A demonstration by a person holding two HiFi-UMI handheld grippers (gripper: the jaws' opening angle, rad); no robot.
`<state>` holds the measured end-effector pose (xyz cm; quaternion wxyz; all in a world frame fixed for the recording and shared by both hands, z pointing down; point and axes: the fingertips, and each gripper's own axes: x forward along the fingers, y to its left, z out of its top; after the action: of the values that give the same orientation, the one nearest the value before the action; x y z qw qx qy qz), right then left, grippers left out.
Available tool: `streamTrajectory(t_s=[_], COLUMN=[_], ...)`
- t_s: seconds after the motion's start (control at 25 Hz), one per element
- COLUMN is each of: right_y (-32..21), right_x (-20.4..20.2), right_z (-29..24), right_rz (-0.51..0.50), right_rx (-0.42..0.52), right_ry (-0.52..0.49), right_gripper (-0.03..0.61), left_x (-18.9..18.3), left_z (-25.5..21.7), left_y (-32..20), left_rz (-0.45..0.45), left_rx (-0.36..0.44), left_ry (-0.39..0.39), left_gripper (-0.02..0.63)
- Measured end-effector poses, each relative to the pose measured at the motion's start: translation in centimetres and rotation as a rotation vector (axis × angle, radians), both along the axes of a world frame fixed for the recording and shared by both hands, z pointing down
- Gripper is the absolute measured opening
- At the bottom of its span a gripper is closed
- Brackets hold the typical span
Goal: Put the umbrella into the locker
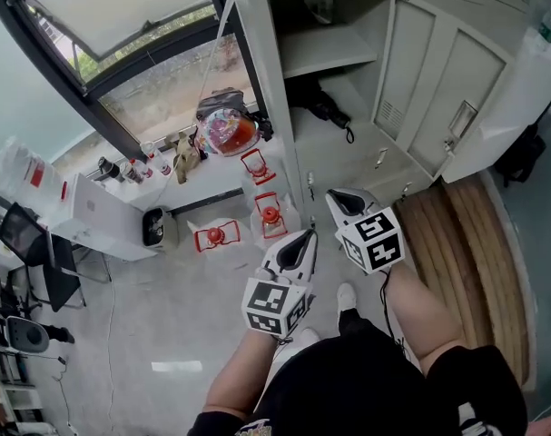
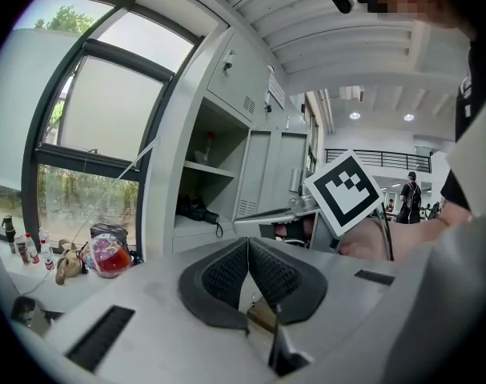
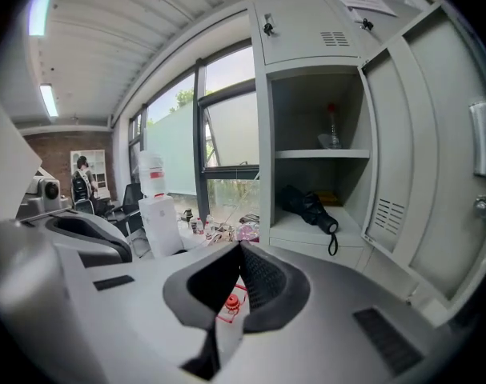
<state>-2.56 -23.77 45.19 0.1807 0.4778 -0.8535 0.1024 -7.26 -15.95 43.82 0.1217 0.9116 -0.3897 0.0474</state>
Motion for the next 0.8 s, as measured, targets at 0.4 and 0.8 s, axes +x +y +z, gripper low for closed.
streamTrajectory(t_s=[0.4, 0.8], right_y=[6.8, 11.2], right_x=[0.0, 0.1], right_z=[0.4, 0.2], right_rz=[0.062, 0.101], right_rx=[-0.003, 0.013], right_ry=[-0.009, -0.017], right_gripper=[0.054, 0.054], left_x=[-0.6, -0.7], left_z=[0.4, 0.1], left_y=[5.3, 8.9], left_rz=[0.055, 0.091], left_rx=[0.005, 0.024], left_ry=[0.011, 0.013], left_gripper=[0.017, 0.017])
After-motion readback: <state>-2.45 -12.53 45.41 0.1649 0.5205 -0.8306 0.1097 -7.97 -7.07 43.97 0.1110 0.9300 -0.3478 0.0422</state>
